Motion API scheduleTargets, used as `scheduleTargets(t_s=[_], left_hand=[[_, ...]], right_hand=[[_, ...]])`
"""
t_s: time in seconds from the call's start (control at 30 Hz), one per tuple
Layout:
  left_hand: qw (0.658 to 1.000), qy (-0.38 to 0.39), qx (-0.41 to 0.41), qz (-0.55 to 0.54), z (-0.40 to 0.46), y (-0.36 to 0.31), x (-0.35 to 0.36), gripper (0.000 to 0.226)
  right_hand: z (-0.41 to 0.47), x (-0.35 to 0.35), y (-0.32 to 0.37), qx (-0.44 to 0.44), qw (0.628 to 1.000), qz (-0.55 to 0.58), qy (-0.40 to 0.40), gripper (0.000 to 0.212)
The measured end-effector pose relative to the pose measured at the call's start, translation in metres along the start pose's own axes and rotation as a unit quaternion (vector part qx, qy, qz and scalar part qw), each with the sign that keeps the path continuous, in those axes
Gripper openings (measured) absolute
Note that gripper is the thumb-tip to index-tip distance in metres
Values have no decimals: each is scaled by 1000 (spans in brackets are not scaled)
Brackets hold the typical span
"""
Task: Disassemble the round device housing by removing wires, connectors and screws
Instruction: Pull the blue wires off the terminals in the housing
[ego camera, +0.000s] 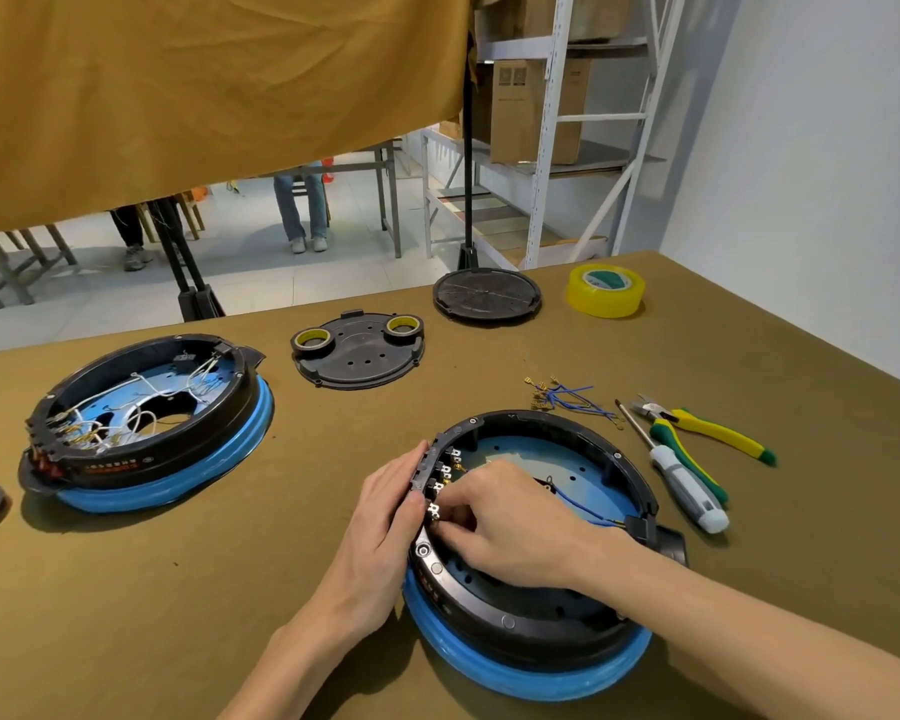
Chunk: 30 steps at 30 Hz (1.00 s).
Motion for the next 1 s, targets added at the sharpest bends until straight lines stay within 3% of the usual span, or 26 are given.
scheduleTargets(t_s=[0.63, 0.83, 1.0], left_hand=[[1000, -6, 4, 12, 0, -6, 0, 49], [1000, -4, 1, 14, 0, -2, -1, 53], [1000, -11, 16, 22, 1, -2, -2, 53]], right_hand=[[-10, -2, -5, 29, 1000, 6, -5, 13], [-13, -10, -2, 33, 999, -8, 13, 26], [-23, -36, -9, 44, 994, 45, 86, 39]])
Point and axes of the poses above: each hand's wrist, its own z-axis towards the middle knuckle, its own x-axis out of the palm, y = z × x, the point moved 3 cm from there along z, towards the middle knuckle, and after that the axes turned 3 degrees about -z, right-handed, at the moved point
